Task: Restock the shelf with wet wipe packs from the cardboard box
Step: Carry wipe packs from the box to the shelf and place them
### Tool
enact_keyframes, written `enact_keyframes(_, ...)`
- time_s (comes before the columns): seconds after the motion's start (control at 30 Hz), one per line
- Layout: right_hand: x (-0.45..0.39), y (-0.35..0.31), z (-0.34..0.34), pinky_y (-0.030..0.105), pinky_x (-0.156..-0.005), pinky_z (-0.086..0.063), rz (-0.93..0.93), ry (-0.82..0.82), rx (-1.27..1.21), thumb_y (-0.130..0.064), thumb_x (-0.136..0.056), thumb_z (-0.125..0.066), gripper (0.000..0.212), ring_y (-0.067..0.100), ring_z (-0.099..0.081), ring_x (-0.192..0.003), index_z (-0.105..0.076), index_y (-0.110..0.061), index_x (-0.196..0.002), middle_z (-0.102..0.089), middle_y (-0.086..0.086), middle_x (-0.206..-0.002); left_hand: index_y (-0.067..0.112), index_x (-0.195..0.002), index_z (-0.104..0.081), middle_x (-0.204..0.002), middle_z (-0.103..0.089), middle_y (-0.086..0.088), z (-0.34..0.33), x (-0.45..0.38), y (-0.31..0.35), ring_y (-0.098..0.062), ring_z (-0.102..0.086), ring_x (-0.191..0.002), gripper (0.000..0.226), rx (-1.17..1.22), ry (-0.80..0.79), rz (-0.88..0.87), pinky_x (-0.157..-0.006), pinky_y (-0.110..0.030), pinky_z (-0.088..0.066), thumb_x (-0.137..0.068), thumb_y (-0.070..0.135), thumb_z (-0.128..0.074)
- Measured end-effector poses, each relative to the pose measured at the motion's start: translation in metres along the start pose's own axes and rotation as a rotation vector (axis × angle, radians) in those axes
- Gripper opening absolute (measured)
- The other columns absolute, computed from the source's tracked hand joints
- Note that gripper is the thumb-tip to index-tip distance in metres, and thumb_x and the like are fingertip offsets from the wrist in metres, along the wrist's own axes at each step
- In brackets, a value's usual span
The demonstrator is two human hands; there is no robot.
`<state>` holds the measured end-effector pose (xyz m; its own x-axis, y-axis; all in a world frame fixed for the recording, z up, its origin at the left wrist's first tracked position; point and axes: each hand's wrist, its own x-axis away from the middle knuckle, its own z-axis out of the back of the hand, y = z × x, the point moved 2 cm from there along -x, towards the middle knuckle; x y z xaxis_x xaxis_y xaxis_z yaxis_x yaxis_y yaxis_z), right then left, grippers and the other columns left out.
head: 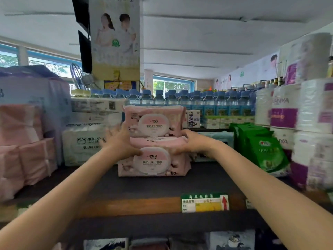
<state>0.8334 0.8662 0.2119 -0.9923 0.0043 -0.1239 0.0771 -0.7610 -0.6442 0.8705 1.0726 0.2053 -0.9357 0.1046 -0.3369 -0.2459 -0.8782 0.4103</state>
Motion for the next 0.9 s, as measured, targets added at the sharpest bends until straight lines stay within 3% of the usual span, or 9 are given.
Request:
enact_keyframes(0.13,0.039,-0.014,0.022,0.032,-0.1,-0.037,0.091,0.276,0.001,-0.029,-0.084,-0.067,0.061,0.022,-0.043,-0.128,-0.04,-0.014,-0.136,-0.044,0.006,-0.139,0.01,-0.142,-0.02,-0.15,-0.022,-0.014,-0.005,0.026,0.054,-0.033,-0.018,-0.14,0.08,0.065,0.116,-0.26,-0.112,-0.051,-0.024,-0.08,0.033,-0.065)
enact_keyframes(0.23,0.092,-0.01,0.039,0.03,-0.097,-0.039,0.129,0.433,0.142,-0.029,-0.088,-0.062,0.051,0.022,-0.046,-0.123,-0.043,-0.017,-0.134,-0.042,0.007,-0.139,0.008,-0.139,-0.025,-0.143,-0.03,-0.016,-0.017,0.059,0.108,-0.033,-0.032,-0.132,0.068,0.21,0.078,-0.502,-0.106,-0.044,-0.031,-0.084,0.028,-0.06)
enact_keyframes(0.3,0.14,0.009,0.046,0.029,-0.099,-0.037,0.047,0.495,0.245,-0.028,-0.089,-0.059,0.053,0.022,-0.043,-0.125,-0.04,-0.016,-0.137,-0.039,0.008,-0.14,0.005,-0.136,-0.029,-0.139,-0.034,-0.016,-0.033,0.095,0.147,-0.032,-0.036,-0.128,0.059,0.273,-0.015,-0.71,-0.1,-0.04,-0.034,-0.086,0.021,-0.056)
enact_keyframes(0.43,0.278,0.087,0.041,0.029,-0.093,-0.039,-0.378,0.517,0.289,-0.029,-0.09,-0.059,0.057,0.026,-0.045,-0.123,-0.035,-0.017,-0.14,-0.04,0.011,-0.137,0.006,-0.136,-0.03,-0.135,-0.044,-0.012,-0.095,0.198,0.212,-0.028,-0.048,-0.12,0.056,0.353,-0.429,-1.058,-0.093,-0.034,-0.04,-0.087,0.017,-0.055)
enact_keyframes(0.53,0.423,0.132,0.023,0.026,-0.089,-0.04,-0.736,0.566,0.189,-0.025,-0.09,-0.06,0.053,0.024,-0.051,-0.12,-0.04,-0.013,-0.137,-0.049,0.01,-0.133,0.011,-0.147,-0.012,-0.148,-0.034,-0.009,-0.134,0.298,0.247,-0.026,-0.047,-0.125,0.074,0.274,-0.745,-1.239,-0.101,-0.032,-0.04,-0.089,0.023,-0.056)
enact_keyframes(0.67,0.611,0.115,0.01,0.033,-0.083,-0.051,-0.974,0.945,-0.039,-0.013,-0.093,-0.054,0.02,0.019,-0.065,-0.085,-0.055,-0.014,-0.114,-0.065,0.008,-0.101,0.017,-0.148,0.01,-0.154,-0.024,-0.003,-0.148,0.428,0.284,-0.021,-0.046,-0.127,0.086,0.322,-1.088,-1.336,-0.098,-0.027,-0.039,-0.092,0.028,-0.054)
enact_keyframes(0.73,0.691,0.095,0.002,0.026,-0.07,-0.053,-1.046,1.191,-0.033,-0.008,-0.094,-0.05,0.01,0.01,-0.066,-0.065,-0.057,-0.014,-0.098,-0.068,0.005,-0.083,0.018,-0.149,0.007,-0.153,-0.027,-0.002,-0.145,0.494,0.296,-0.019,-0.049,-0.122,0.084,0.356,-1.164,-1.443,-0.092,-0.025,-0.04,-0.091,0.027,-0.054)
enact_keyframes(0.8,0.761,0.081,-0.015,0.015,-0.051,-0.048,-1.157,1.39,-0.043,-0.005,-0.094,-0.047,0.016,0.002,-0.061,-0.044,-0.055,-0.015,-0.086,-0.068,-0.001,-0.061,0.017,-0.15,-0.004,-0.153,-0.026,-0.005,-0.149,0.56,0.299,-0.023,-0.04,-0.132,0.078,0.326,-1.158,-1.632,-0.102,-0.028,-0.036,-0.091,0.025,-0.054)
enact_keyframes(0.9,0.854,0.088,-0.065,0.009,-0.039,-0.043,-1.411,1.467,-0.139,-0.011,-0.096,-0.046,0.02,-0.001,-0.057,-0.035,-0.052,-0.018,-0.078,-0.063,0.003,-0.068,0.019,-0.145,-0.027,-0.153,-0.024,-0.006,-0.166,0.653,0.293,-0.034,-0.031,-0.136,0.063,0.17,-1.101,-1.911,-0.111,-0.045,-0.03,-0.089,0.028,-0.054)
